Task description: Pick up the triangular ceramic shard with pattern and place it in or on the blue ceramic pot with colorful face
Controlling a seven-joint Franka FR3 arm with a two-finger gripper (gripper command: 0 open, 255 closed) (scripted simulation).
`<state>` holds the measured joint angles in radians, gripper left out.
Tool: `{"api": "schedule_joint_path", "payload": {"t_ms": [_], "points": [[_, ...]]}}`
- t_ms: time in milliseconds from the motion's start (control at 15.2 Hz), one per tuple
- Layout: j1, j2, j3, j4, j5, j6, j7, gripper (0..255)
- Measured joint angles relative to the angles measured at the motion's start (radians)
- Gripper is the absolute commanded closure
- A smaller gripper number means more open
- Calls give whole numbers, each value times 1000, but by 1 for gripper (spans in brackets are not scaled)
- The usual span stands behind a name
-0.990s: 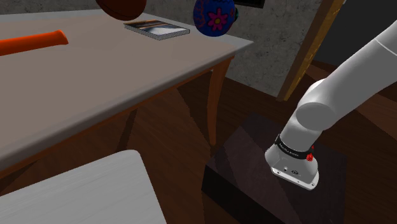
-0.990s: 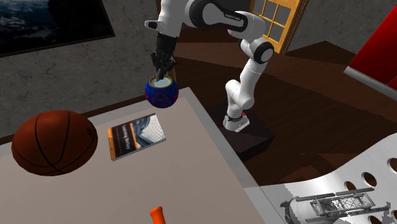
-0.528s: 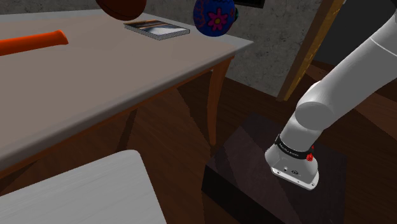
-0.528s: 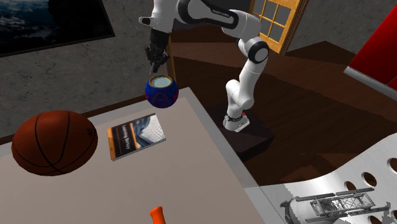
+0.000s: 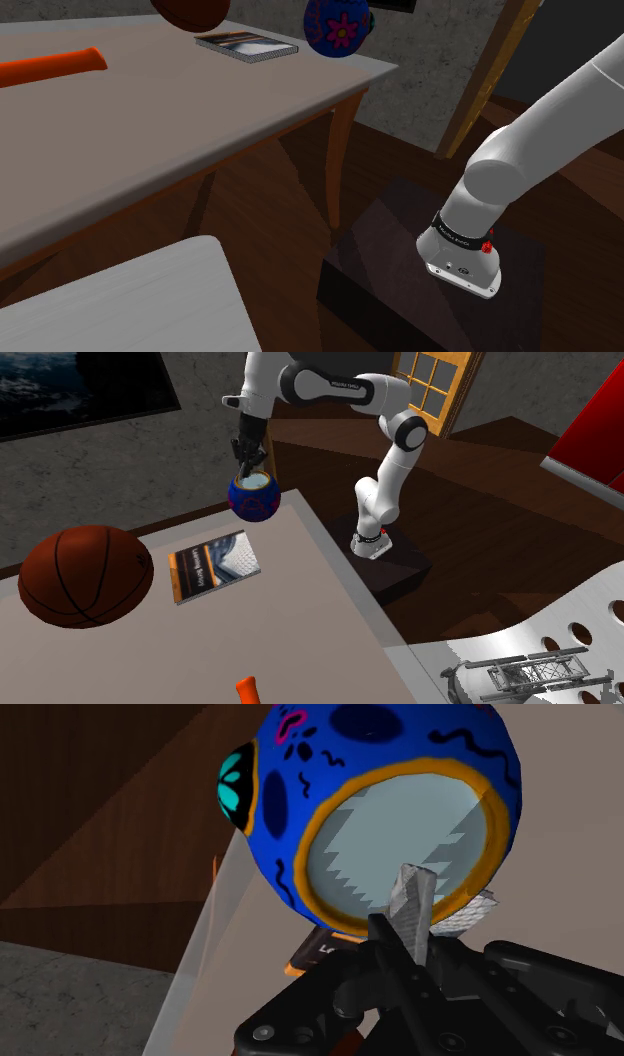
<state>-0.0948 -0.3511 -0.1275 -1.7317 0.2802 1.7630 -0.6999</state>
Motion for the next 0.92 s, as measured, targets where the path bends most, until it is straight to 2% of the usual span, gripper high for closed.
{"api": "schedule_joint_path", "payload": {"t_ms": [198,528,594,924], "points": [[-1,-16,1,-49,0,32,-9,255],[-1,-18,2,-57,0,37,-11,255],[-1,-18,2,-57,0,37,-11,0],[-1,-18,2,-57,0,37,-11,0]]}}
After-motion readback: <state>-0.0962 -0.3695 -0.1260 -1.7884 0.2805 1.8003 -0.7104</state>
